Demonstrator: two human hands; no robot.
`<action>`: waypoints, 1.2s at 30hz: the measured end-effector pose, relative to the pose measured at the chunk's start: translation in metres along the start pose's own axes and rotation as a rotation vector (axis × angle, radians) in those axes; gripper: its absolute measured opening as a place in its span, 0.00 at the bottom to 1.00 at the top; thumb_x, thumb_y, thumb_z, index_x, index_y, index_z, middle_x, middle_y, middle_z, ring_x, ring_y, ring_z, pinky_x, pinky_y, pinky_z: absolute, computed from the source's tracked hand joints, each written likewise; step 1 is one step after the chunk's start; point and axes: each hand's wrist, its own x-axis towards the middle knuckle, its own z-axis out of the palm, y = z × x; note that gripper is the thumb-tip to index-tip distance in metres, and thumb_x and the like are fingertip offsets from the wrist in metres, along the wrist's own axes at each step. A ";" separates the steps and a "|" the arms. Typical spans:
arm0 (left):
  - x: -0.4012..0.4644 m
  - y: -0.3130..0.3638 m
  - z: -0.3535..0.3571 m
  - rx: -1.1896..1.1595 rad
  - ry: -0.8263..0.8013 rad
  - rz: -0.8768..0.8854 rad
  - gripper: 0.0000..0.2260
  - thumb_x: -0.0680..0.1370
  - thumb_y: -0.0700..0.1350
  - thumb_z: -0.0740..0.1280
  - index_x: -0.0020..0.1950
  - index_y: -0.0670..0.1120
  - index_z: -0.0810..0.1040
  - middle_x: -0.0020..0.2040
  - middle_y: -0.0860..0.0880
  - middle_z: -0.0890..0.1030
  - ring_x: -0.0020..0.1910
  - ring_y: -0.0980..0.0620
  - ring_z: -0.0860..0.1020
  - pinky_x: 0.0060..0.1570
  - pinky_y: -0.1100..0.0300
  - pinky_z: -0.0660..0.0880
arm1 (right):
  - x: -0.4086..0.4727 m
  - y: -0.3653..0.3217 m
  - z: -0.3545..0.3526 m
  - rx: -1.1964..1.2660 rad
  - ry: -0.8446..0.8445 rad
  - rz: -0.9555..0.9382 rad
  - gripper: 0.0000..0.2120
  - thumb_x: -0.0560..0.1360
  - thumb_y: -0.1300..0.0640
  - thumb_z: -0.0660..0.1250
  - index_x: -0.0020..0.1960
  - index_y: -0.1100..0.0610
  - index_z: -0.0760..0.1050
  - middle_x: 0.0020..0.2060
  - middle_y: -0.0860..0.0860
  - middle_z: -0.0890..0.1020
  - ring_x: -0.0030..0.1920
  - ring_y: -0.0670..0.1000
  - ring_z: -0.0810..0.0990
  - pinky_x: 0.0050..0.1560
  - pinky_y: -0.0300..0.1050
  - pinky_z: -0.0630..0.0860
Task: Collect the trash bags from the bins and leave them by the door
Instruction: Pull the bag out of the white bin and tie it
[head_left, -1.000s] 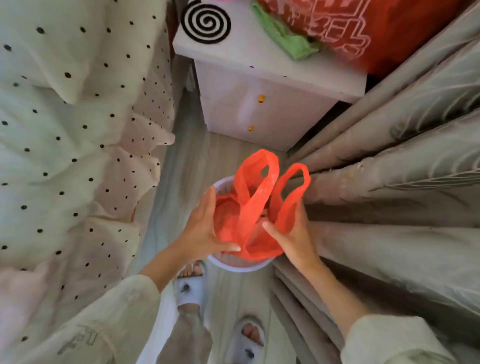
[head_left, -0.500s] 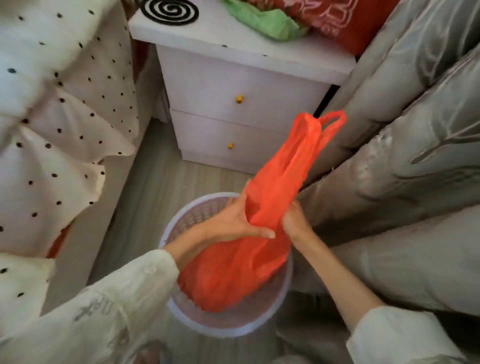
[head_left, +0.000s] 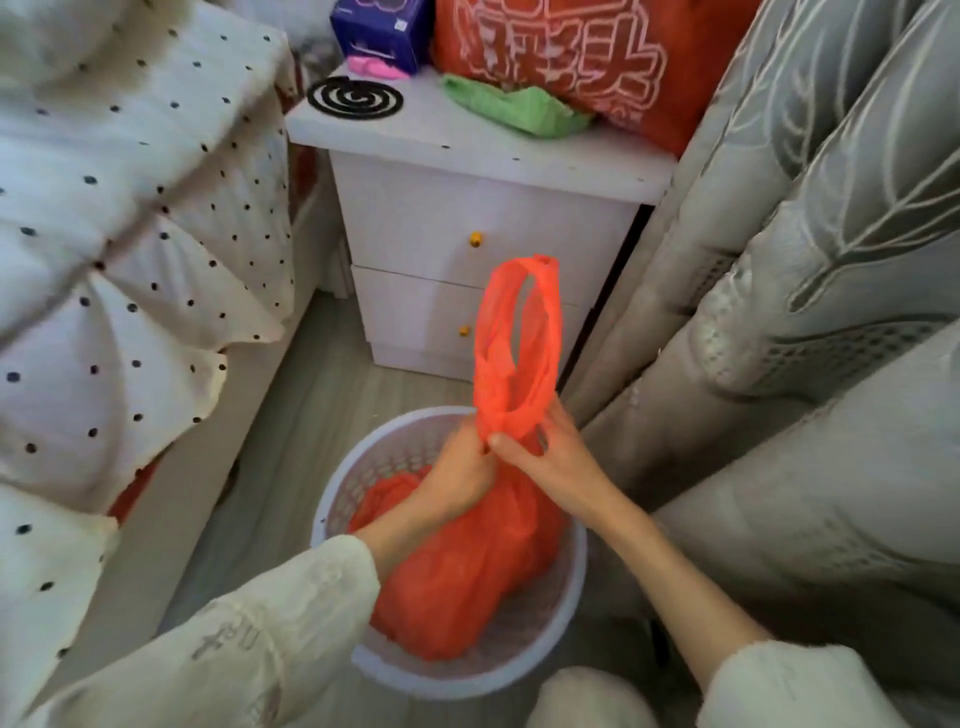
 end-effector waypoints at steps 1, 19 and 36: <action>-0.002 0.001 0.000 0.103 -0.076 0.008 0.22 0.73 0.47 0.54 0.60 0.37 0.75 0.60 0.43 0.78 0.62 0.48 0.74 0.59 0.61 0.69 | 0.004 -0.003 0.006 0.072 0.032 -0.014 0.34 0.65 0.38 0.66 0.64 0.57 0.72 0.65 0.55 0.75 0.69 0.51 0.68 0.73 0.49 0.60; -0.073 -0.091 -0.073 0.332 0.101 -0.302 0.24 0.80 0.44 0.54 0.74 0.42 0.51 0.74 0.40 0.60 0.73 0.45 0.61 0.69 0.61 0.56 | 0.020 -0.014 0.037 1.077 0.071 0.321 0.23 0.81 0.44 0.44 0.32 0.55 0.60 0.13 0.44 0.57 0.13 0.43 0.55 0.21 0.32 0.62; -0.066 -0.095 -0.061 0.237 0.290 -0.313 0.24 0.74 0.33 0.57 0.69 0.48 0.63 0.61 0.42 0.72 0.56 0.42 0.76 0.57 0.50 0.74 | 0.013 -0.031 0.020 1.251 0.092 0.389 0.17 0.67 0.55 0.52 0.19 0.52 0.63 0.12 0.45 0.56 0.13 0.44 0.54 0.18 0.31 0.56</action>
